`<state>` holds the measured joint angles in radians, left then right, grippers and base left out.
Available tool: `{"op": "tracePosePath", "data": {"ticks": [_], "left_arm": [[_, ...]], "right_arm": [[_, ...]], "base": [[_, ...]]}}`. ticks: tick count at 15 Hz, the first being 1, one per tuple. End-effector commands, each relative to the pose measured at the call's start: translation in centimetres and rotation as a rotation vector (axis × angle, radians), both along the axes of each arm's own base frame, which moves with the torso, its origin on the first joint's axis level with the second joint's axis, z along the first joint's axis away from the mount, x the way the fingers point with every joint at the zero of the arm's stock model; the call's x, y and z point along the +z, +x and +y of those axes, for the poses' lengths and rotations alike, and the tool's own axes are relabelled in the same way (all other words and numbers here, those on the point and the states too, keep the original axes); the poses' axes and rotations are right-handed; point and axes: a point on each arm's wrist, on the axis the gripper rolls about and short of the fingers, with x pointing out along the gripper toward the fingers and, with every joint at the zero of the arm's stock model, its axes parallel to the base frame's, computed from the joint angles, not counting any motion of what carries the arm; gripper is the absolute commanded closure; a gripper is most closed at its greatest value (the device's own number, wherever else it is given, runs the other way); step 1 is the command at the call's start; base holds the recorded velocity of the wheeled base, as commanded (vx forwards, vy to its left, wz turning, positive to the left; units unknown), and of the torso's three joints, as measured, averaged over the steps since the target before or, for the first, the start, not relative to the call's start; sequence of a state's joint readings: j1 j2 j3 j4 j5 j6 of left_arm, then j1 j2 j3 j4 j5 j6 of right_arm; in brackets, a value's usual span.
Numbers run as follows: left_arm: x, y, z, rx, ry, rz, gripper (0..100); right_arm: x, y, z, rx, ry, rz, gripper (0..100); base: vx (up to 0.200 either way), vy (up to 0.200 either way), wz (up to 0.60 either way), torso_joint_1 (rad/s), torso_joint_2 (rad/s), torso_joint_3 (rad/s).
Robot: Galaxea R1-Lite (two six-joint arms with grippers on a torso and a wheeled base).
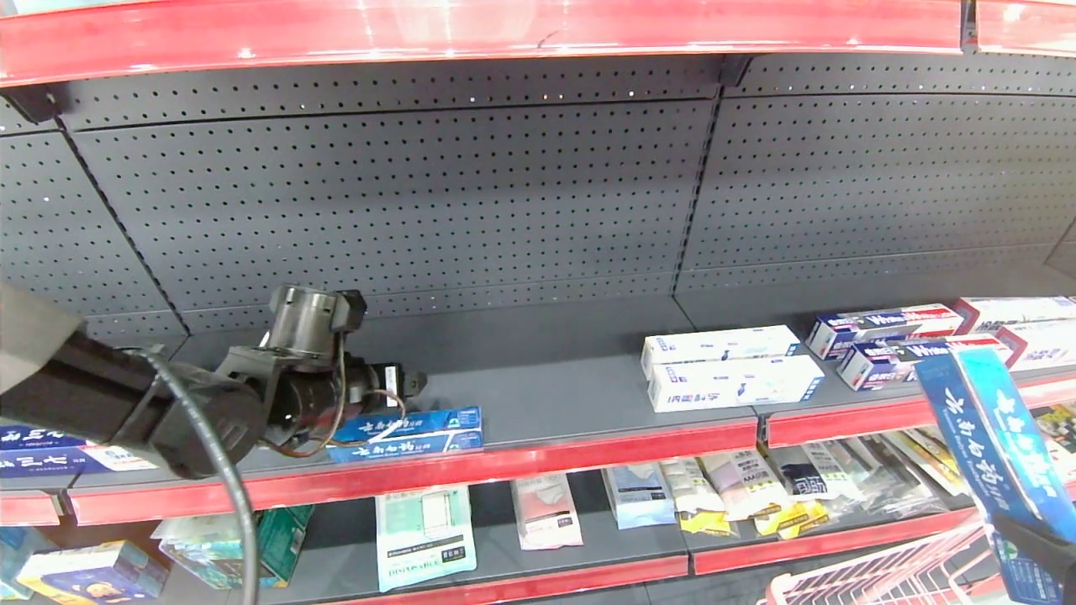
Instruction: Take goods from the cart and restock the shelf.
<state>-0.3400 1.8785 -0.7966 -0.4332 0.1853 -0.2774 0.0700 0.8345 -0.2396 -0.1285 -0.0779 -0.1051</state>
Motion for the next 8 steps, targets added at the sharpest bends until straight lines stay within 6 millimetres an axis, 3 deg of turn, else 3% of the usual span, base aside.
{"op": "tracePosePath", "data": {"ticks": [1,5,8], "left_arm": [[2.8,-4.9,1.9,0.007,-0.027,-0.070,0],[5.0,-15.8,6.8,0.017,-0.056,-0.165,0],[5.8,-26.1,9.3,-0.135,0.010,-0.180,0]], "right_arm": [[-0.2,0.3,0.0,-0.001,-0.002,0.021,100],[-0.3,1.5,0.1,0.003,-0.014,0.072,100],[0.7,3.3,0.3,0.055,-0.043,0.088,100]], "base": [[0.000,0.000,0.00,0.000,0.00,0.000],[0.000,0.000,0.00,0.000,0.00,0.000],[0.000,0.000,0.00,0.000,0.00,0.000]]}}
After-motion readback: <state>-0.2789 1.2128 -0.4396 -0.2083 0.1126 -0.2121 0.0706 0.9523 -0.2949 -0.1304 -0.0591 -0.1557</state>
